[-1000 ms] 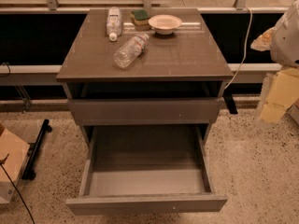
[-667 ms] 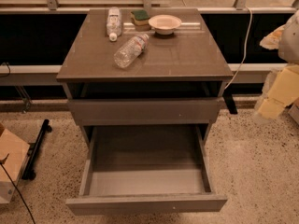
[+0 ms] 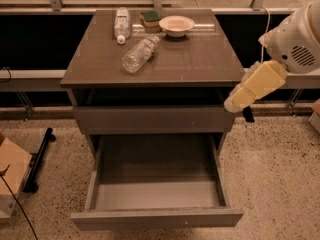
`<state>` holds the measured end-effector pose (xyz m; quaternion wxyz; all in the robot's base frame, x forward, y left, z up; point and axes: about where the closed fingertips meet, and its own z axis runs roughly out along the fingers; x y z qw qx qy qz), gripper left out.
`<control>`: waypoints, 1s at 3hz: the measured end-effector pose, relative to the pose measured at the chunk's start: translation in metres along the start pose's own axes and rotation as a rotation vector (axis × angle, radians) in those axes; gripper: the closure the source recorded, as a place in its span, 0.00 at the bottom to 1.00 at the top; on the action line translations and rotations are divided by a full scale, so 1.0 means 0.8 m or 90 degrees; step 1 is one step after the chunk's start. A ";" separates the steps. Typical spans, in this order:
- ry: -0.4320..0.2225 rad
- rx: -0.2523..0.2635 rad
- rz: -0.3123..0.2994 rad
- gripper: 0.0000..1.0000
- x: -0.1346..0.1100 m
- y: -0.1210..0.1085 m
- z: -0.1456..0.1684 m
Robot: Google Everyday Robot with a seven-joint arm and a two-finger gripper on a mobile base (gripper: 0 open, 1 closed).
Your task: Place water bottle into middle drawer
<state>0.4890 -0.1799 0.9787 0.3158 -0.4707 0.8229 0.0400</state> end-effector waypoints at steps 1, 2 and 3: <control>-0.038 0.010 0.007 0.00 -0.033 0.000 0.033; -0.044 0.018 0.006 0.00 -0.037 -0.003 0.032; -0.044 0.025 0.022 0.00 -0.042 -0.002 0.041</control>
Offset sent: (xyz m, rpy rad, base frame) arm 0.0203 0.0266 -0.0062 0.0428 -0.0361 -0.0032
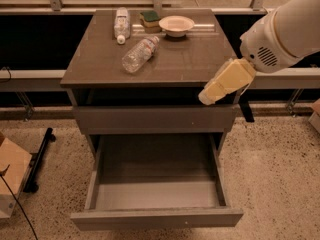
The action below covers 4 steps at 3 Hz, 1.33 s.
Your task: Place water bottle into middle drawer
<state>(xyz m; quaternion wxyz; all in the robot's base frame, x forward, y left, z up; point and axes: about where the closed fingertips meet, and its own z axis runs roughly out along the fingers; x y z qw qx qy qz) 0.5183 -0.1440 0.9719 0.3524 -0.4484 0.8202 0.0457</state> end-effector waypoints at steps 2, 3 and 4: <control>-0.067 0.016 0.040 0.00 -0.050 0.015 0.067; -0.113 0.021 0.057 0.00 -0.077 0.016 0.101; -0.113 0.021 0.057 0.00 -0.077 0.016 0.101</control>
Offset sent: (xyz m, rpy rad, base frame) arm 0.0619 0.0927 -0.0301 0.1927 -0.0996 -0.0561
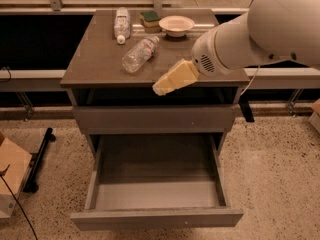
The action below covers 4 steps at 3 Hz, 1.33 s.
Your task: Place water bottle into middle drawer
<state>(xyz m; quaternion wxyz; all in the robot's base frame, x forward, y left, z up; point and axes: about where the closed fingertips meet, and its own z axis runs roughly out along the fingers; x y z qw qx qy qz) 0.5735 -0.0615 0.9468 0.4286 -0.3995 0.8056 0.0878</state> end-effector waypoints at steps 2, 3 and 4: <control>-0.056 0.029 0.026 0.00 -0.045 0.008 0.065; -0.088 0.040 0.047 0.00 -0.070 0.010 0.106; -0.088 0.040 0.050 0.00 -0.070 0.010 0.105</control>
Offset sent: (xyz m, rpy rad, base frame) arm 0.0710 0.0841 -0.0125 0.1379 -0.1083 -0.0730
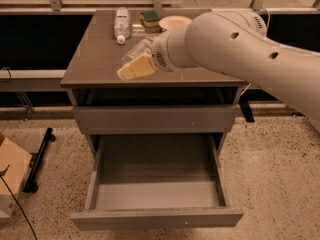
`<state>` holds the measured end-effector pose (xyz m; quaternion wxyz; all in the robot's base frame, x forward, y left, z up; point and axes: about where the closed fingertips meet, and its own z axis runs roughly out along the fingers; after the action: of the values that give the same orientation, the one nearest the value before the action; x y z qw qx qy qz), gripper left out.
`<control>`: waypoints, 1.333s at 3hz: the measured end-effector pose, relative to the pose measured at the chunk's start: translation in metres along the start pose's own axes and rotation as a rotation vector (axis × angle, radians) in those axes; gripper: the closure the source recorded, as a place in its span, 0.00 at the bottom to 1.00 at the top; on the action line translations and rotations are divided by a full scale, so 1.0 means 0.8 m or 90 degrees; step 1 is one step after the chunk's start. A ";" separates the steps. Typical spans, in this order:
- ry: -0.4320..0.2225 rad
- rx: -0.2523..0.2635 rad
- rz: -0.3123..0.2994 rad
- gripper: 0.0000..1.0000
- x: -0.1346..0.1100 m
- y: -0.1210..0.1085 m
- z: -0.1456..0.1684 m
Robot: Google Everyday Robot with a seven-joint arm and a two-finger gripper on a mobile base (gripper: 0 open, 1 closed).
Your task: Place water bottle into middle drawer
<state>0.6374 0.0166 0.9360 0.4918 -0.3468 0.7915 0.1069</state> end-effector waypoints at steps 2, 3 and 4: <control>-0.028 0.025 0.023 0.00 -0.006 -0.001 0.035; -0.042 0.039 0.041 0.00 -0.008 -0.010 0.060; -0.056 0.047 0.070 0.00 -0.005 -0.023 0.089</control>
Offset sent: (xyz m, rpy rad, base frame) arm 0.0363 0.0337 -0.0189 0.0627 -0.0574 -0.0737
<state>0.7009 0.0414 0.9074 0.5316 -0.2793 0.7906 0.1199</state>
